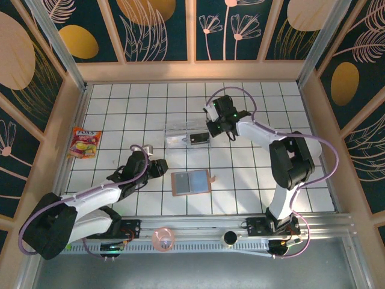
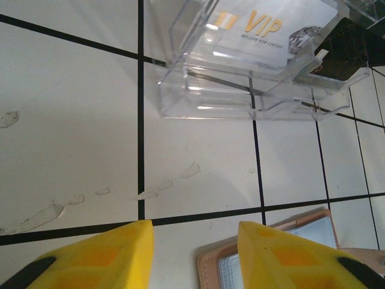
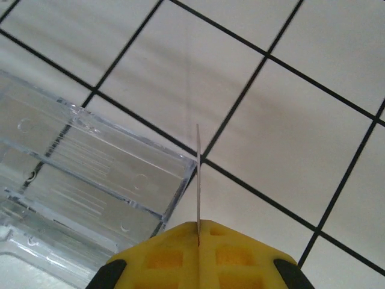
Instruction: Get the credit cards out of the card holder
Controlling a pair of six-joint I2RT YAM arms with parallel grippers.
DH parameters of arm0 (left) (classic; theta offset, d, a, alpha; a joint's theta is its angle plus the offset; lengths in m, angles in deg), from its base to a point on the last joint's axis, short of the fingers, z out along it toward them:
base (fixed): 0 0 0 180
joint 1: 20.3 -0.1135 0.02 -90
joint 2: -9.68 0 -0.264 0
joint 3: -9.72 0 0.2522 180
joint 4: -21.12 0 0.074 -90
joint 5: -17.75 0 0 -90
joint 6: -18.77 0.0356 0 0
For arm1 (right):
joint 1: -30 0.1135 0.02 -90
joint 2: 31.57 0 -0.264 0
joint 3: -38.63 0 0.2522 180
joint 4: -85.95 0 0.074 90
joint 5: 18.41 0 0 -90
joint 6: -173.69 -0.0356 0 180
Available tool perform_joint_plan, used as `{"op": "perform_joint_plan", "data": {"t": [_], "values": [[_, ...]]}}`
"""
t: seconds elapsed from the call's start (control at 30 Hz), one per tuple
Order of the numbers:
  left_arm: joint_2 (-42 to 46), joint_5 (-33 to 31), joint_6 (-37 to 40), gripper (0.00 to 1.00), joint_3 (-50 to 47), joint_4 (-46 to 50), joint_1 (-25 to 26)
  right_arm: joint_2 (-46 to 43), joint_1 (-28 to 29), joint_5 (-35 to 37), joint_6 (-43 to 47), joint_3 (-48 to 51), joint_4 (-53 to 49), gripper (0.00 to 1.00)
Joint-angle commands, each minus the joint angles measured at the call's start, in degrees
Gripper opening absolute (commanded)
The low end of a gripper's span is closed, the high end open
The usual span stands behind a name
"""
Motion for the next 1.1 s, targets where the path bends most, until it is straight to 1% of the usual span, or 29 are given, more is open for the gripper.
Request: {"op": "perform_joint_plan", "data": {"t": [0.0,0.07,0.17,0.33,0.4,0.47,0.53,0.57,0.6,0.63,0.67,0.73,0.8,0.97,1.0,1.07], "values": [[1.2,0.9,-0.3,0.41,-1.2,-1.2,-0.5,-3.7,2.4,-0.3,-1.1,1.8,-1.2,0.0],[1.6,1.0,-0.3,0.41,-1.5,-1.2,-0.4,-4.3,3.1,-0.2,-1.4,2.3,-1.6,0.0],[2.2,1.1,-0.2,0.42,-1.9,-1.2,-0.4,-5.2,3.8,2.3,-2.2,2.8,-2.0,0.0],[2.7,1.1,-0.3,0.43,-1.8,-0.4,-0.4,-9.4,3.4,10.4,-2.1,2.4,-1.8,0.0],[3.3,0.7,-0.1,0.49,-1.3,0.4,-0.4,-12.6,3.5,7.4,0.4,2.0,-2.1,0.0],[4.0,0.1,0.1,0.59,-0.7,1.4,-0.4,-14.9,4.4,3.0,4.0,1.3,-2.6,0.0],[4.7,-0.4,0.4,0.7,-0.2,2.4,-0.5,-15.1,5.2,-7.5,9.2,-1.1,-6.6,0.0],[4.8,-0.7,0.5,0.73,0.0,2.7,-0.5,-14.2,5.8,-11.8,12.0,-2.8,-9.7,0.0],[4.7,-1.1,0.7,0.75,0.2,3.2,-0.5,-13.1,6.6,-14.7,15.2,-4.3,-12.2,0.0],[4.5,-1.6,0.6,0.75,0.3,3.7,-0.4,-12.2,7.4,-16.5,17.7,-5.6,-14.1,0.0],[4.1,-1.8,0.6,0.71,0.2,3.9,-0.5,-10.9,7.8,-17.9,20.0,-7.1,-16.2,0.0],[1.9,-1.5,0.4,0.53,0.3,3.3,-1.0,-8.2,7.9,-19.7,23.3,-10.9,-19.7,0.0],[-1.5,-1.0,0.4,0.4,1.0,2.4,-1.8,-6.4,7.9,-19.6,25.2,-12.7,-20.0,0.0],[-9.6,-1.1,-0.2,0.34,3.5,-2.5,-2.0,-4.3,7.2,-16.6,23.6,-14.2,-12.1,0.0],[-11.3,-1.9,0.0,0.29,4.4,-2.5,-2.0,-4.3,7.1,-15.7,22.8,-13.8,-10.3,0.0],[-13.8,-4.2,0.3,0.23,5.5,-2.5,-2.0,-5.1,7.1,-15.1,22.1,-12.7,-8.0,0.0]]}}
